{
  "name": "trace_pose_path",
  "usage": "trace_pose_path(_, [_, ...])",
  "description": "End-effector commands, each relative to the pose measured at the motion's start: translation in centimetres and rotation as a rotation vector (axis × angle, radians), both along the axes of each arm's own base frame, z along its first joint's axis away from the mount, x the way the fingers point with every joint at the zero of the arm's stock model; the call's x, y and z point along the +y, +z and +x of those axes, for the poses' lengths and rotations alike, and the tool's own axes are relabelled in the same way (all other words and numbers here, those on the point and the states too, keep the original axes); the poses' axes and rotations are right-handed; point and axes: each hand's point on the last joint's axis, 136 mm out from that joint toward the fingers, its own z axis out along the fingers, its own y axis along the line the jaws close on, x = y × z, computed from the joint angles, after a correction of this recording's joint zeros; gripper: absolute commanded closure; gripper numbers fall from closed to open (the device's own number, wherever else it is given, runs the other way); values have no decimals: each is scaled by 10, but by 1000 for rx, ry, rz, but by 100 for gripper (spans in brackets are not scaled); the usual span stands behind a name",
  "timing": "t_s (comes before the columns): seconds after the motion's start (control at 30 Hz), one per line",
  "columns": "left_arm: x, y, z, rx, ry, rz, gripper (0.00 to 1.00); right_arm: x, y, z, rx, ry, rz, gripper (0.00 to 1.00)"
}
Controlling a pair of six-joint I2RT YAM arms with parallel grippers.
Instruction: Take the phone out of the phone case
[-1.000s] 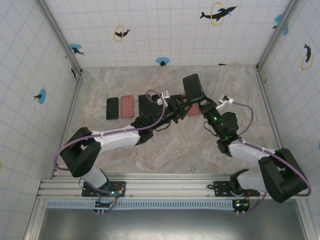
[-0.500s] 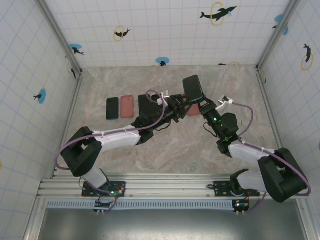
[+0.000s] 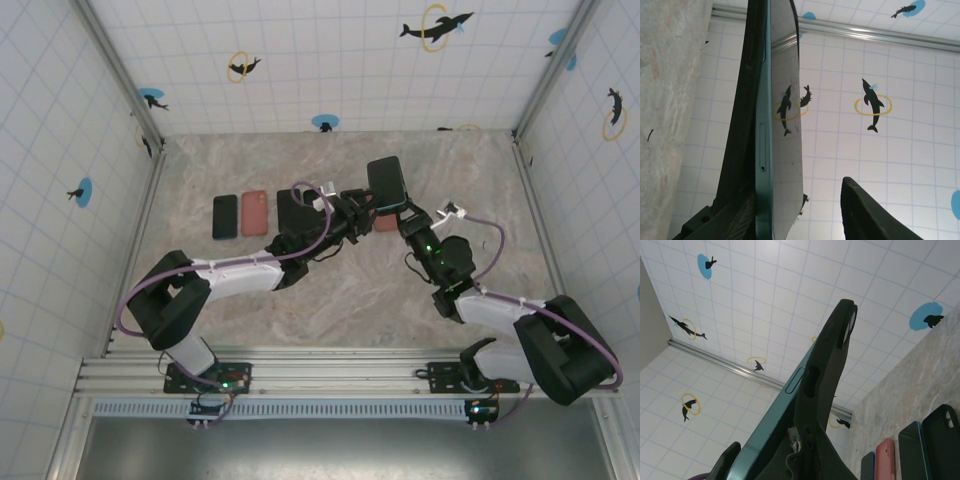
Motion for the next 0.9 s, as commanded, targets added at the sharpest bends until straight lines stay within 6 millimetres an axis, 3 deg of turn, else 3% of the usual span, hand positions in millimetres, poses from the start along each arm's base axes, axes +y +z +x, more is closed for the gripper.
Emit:
trace_pose_path(0.0, [6,5,13,-5,57,-49,60,-8,42,-15,-135,-16,99,100])
trace_pose_path(0.5, [0,17,16,-36,41,-56,82,14,32,-19,-119,33,24,100])
trace_pose_path(0.87, [1,35,14,-72,37,-47,97,8,5,-8,-15,-37,-57,100])
